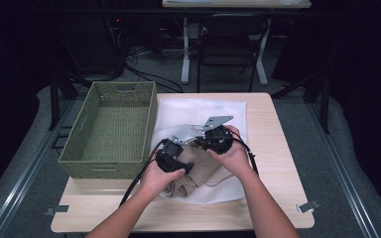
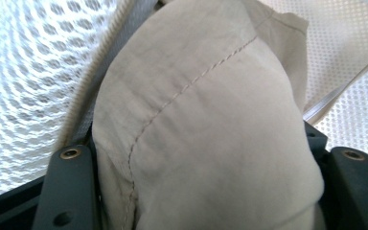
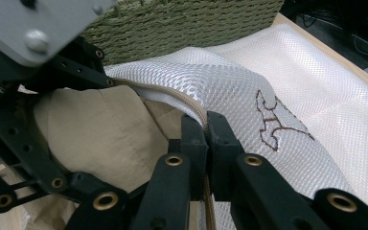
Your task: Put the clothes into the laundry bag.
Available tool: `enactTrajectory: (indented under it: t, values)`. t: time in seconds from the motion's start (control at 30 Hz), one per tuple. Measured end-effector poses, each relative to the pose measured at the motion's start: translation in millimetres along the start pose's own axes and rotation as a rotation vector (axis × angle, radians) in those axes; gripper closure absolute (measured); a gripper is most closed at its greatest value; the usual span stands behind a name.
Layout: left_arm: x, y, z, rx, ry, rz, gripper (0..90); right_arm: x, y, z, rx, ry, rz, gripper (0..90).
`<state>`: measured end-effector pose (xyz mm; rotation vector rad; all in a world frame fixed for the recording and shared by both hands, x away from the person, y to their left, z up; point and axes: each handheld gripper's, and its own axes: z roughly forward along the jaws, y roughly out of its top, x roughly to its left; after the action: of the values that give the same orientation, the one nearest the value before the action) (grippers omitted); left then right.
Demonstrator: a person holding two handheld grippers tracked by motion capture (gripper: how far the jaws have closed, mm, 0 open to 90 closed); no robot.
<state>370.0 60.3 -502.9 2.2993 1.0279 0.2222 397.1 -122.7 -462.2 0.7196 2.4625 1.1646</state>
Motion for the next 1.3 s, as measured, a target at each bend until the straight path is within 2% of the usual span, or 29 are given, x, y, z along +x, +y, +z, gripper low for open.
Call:
enactTrajectory:
  t: [0.23,0.6,0.83,1.07,1.3]
  values:
    - [-6.3,3.7,-10.8,-0.010,0.004,0.007,33.0,-0.2,-0.2,0.1,0.000,0.000,0.000,87.7]
    - [-8.0,7.9,-28.6,-0.009,0.011,0.025,31.3,-0.5,-0.5,0.1,-0.001,0.000,0.002,87.7]
    - [-1.1,6.9,-39.8,-0.020,0.025,0.015,29.1,-0.5,-0.5,-0.5,-0.001,-0.002,0.004,87.7]
    - [7.9,4.6,-49.2,-0.030,0.019,-0.001,28.7,-0.8,-0.5,-0.8,-0.002,-0.001,0.002,87.7]
    - [11.1,0.5,-62.7,-0.052,0.028,0.006,28.7,-0.9,-0.5,-1.1,-0.005,-0.004,0.004,87.7]
